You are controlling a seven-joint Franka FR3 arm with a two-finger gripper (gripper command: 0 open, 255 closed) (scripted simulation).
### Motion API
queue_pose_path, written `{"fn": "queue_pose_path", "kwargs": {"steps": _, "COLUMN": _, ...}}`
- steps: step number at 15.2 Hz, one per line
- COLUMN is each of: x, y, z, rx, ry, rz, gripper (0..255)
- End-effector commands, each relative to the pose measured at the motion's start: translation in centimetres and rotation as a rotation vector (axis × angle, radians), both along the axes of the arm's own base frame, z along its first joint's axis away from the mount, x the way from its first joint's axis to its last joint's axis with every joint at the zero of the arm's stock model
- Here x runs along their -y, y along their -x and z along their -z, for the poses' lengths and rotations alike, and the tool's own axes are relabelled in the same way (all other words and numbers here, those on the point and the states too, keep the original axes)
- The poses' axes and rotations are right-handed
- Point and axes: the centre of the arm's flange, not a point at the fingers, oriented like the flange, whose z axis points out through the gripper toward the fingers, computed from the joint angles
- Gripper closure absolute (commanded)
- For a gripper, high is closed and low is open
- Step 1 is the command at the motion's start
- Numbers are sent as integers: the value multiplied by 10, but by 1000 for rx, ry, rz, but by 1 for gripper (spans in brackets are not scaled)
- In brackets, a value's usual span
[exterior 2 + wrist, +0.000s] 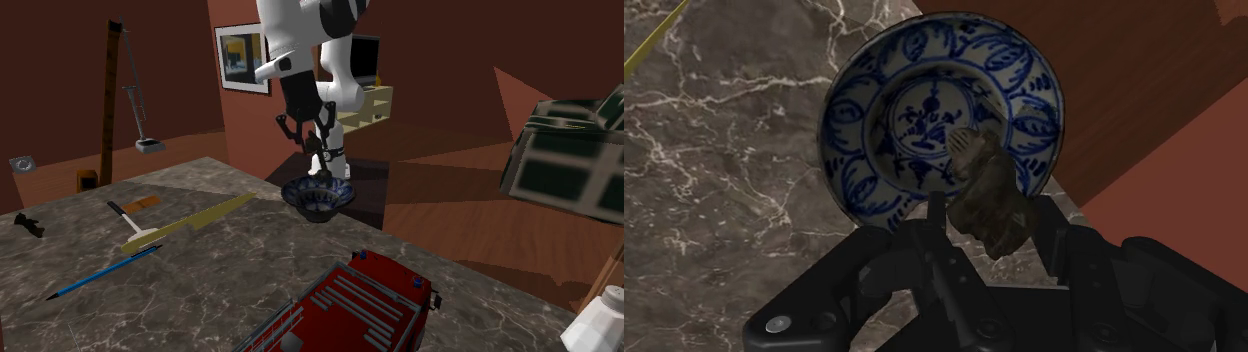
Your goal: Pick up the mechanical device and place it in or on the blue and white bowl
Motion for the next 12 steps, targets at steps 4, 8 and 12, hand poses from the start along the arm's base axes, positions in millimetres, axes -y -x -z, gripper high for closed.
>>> {"fn": "queue_pose_path", "kwargs": {"steps": 4, "x": 0, "y": -1, "z": 5, "rx": 1, "ry": 0, "rz": 0, "gripper": 255}}
{"fn": "queue_pose_path", "kwargs": {"steps": 8, "x": 0, "y": -1, "z": 5, "rx": 1, "ry": 0, "rz": 0, "gripper": 255}}
{"fn": "queue_pose_path", "kwargs": {"steps": 12, "x": 0, "y": -1, "z": 5, "rx": 1, "ry": 0, "rz": 0, "gripper": 0}}
